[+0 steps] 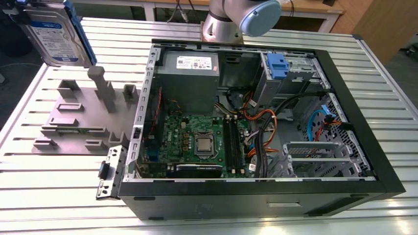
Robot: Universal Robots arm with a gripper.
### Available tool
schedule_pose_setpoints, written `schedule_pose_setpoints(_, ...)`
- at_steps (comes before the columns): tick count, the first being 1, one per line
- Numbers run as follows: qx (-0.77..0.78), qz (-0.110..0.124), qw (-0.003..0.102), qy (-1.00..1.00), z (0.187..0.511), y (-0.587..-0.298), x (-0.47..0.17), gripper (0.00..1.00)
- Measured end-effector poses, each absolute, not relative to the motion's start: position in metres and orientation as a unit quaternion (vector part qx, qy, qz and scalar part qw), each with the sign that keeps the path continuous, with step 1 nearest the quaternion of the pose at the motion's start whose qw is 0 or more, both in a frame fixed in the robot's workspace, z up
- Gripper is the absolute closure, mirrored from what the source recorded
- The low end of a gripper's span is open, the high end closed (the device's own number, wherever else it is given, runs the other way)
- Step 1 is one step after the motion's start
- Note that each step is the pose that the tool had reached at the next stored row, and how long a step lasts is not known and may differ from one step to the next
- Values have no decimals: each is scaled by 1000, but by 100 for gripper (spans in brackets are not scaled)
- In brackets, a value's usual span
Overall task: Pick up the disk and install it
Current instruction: 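Pick up the disk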
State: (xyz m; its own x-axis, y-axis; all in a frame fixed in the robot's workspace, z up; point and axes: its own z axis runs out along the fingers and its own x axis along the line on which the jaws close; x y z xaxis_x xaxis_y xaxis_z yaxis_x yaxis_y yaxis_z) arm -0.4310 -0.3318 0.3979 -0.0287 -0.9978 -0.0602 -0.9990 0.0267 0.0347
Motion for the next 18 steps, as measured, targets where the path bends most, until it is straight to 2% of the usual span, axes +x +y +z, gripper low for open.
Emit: schedule_pose_setpoints(18,-697,33,10,716,404,-332,-431,64)
